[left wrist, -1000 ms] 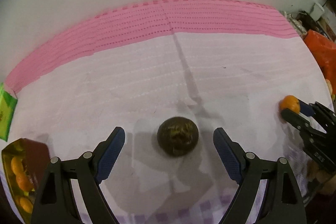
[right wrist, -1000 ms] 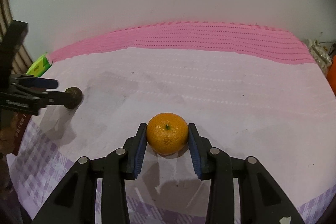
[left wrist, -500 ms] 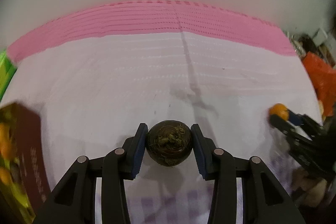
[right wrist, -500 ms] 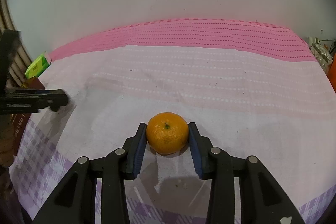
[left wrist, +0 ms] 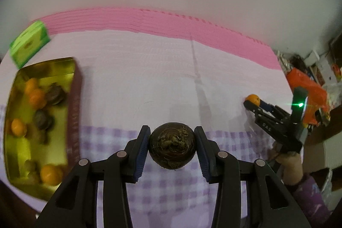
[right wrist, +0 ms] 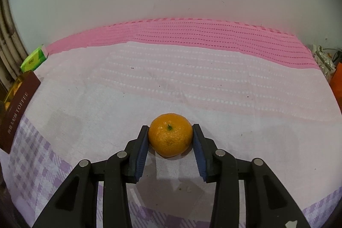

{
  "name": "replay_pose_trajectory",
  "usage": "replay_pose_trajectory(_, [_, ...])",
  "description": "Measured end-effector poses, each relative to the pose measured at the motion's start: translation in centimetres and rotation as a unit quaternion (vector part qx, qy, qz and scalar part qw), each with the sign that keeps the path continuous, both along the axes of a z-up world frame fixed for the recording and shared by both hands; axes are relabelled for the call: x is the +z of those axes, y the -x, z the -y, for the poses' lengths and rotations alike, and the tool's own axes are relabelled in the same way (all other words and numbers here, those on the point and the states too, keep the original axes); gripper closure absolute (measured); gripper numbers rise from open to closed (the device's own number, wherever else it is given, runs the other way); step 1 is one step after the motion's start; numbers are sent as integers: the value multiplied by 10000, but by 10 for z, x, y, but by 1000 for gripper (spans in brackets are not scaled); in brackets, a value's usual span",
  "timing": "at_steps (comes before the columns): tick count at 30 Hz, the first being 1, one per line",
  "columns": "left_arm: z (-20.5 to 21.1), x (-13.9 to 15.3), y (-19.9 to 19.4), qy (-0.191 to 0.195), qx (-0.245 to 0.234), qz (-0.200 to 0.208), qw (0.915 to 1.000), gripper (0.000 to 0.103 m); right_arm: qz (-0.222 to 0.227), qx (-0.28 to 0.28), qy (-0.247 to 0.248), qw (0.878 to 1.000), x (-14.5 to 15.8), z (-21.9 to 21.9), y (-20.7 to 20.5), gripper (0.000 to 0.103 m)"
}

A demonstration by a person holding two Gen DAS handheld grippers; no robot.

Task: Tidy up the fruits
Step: 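Carry the mangosteen into the tin and open the left gripper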

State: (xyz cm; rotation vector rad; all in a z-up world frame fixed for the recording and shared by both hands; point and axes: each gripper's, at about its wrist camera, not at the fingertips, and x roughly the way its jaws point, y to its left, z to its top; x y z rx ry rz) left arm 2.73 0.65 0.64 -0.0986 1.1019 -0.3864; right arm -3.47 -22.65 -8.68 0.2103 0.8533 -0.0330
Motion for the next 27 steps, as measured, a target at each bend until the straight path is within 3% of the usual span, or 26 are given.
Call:
replay_pose_trajectory(4, [-40,14,11,153,328,52,9993,60,5,7,-37,10000,0,2,0,64])
replay_pose_trajectory(13, [-128,10,24,-22,1124,73,9936,60,-57,-3,220,9997,1,-4,-2,65])
replay_pose_trajectory(18, [-157,0,23,-200,1419,113,9896,60,-76,-12,335,9994,1,-7,-2,65])
replay_pose_trajectory(27, [-194,-15,17,-142,1787,84,9838,60,-95,-34,459,9989,0,-10,-2,66])
